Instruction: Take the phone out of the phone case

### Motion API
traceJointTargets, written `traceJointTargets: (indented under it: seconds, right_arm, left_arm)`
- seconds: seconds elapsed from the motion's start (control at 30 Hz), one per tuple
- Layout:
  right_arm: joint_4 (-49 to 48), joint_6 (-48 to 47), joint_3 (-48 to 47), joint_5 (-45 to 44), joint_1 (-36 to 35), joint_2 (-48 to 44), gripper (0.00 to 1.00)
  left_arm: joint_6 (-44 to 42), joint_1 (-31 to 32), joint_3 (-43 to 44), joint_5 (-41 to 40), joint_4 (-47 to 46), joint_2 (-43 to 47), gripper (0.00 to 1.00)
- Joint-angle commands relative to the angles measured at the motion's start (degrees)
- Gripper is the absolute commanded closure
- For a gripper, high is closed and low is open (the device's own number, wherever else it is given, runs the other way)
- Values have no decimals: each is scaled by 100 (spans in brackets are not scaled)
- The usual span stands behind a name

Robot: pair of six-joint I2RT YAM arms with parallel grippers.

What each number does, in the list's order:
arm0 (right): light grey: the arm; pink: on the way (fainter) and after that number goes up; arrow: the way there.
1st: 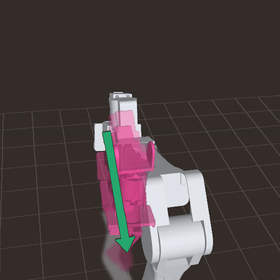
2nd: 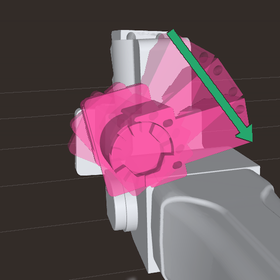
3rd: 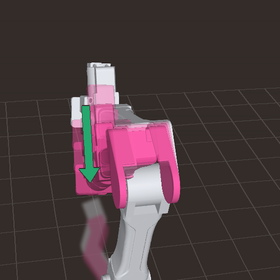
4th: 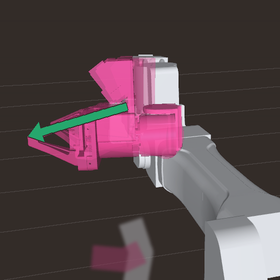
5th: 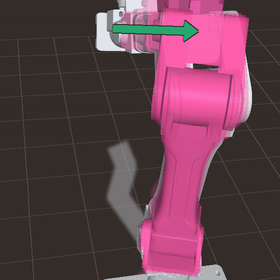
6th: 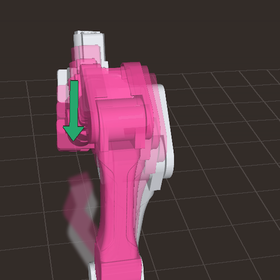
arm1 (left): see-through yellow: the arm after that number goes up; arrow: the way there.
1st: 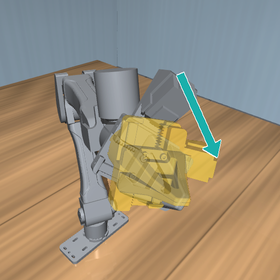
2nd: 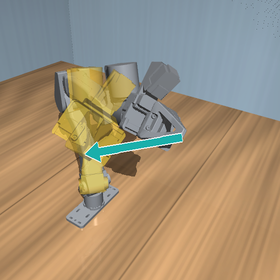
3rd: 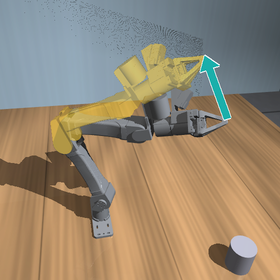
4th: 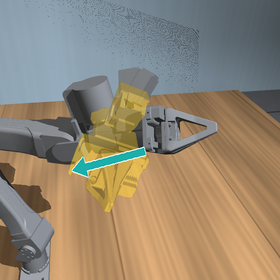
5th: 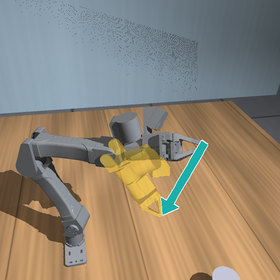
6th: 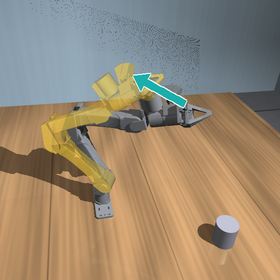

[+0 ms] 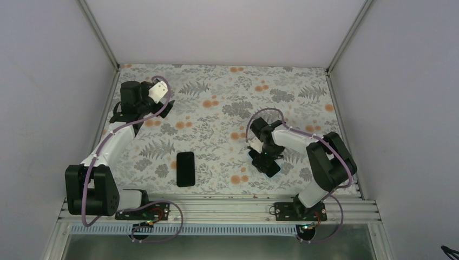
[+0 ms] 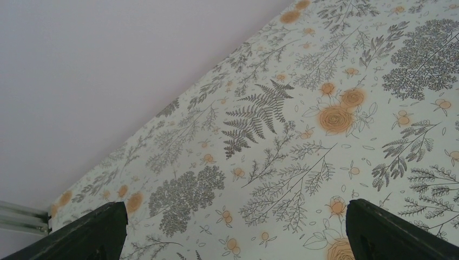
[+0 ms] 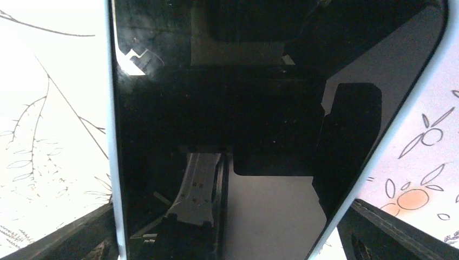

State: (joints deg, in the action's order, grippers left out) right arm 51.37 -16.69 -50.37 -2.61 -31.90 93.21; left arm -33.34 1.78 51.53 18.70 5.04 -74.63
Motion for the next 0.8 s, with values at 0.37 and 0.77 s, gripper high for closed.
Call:
traceJointTargets:
  seconds: [0.37,0.77]
  right_arm:
    - [-600,45,68,-834,99,379,22]
    - [-1381,-600,-376,-673,111,-488,41]
  left_arm:
    - [286,24,254,-90,-350,-246,0]
    - [717,577,1910,1023,757,-1682,0]
